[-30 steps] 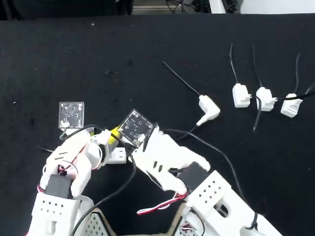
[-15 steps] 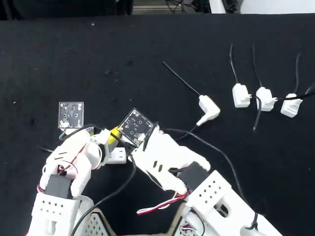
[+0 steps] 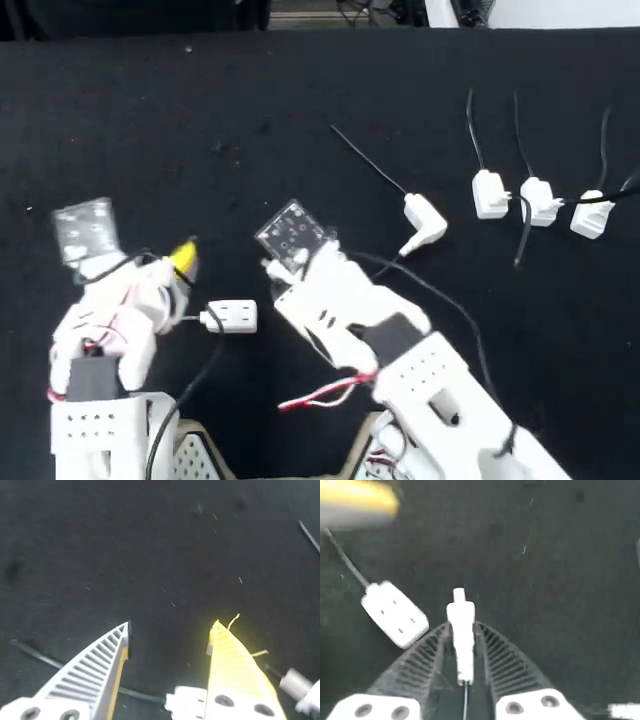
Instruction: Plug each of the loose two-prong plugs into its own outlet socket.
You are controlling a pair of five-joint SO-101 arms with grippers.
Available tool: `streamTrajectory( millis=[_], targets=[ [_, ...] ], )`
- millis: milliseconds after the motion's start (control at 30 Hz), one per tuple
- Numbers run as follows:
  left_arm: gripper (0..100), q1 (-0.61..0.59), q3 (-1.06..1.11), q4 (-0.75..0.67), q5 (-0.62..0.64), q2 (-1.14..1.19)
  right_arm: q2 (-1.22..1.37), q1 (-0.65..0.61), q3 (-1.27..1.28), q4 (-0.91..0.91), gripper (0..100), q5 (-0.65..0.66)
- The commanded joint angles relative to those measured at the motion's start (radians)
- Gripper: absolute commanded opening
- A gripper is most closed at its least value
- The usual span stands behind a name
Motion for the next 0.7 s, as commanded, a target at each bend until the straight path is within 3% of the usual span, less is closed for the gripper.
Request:
streamTrajectory(
  millis=[0, 200, 333, 467, 667],
  targets=[
    [26, -0.082, -0.088, 0.014, -0.043, -0.003, 0.211, 0.018, -0.110, -0.009, 1.0, -0.008],
    [26, -0.114, 0.091, -0.048, -0.222, -0.002, 0.394, 0.017, -0.259, 0.098, 1.0, -0.008],
    [26, -0.153, 0.177, -0.083, -0.233, 0.000, 0.397, 0.008, -0.302, 0.232, 1.1, 0.002],
    [26, -0.148, 0.174, -0.083, -0.232, 0.023, 0.403, -0.089, -0.272, 0.249, 1.1, 0.002],
    [26, -0.154, 0.044, -0.098, -0.224, 0.327, 0.403, -0.187, -0.246, 0.207, 1.1, -0.006]
  ],
)
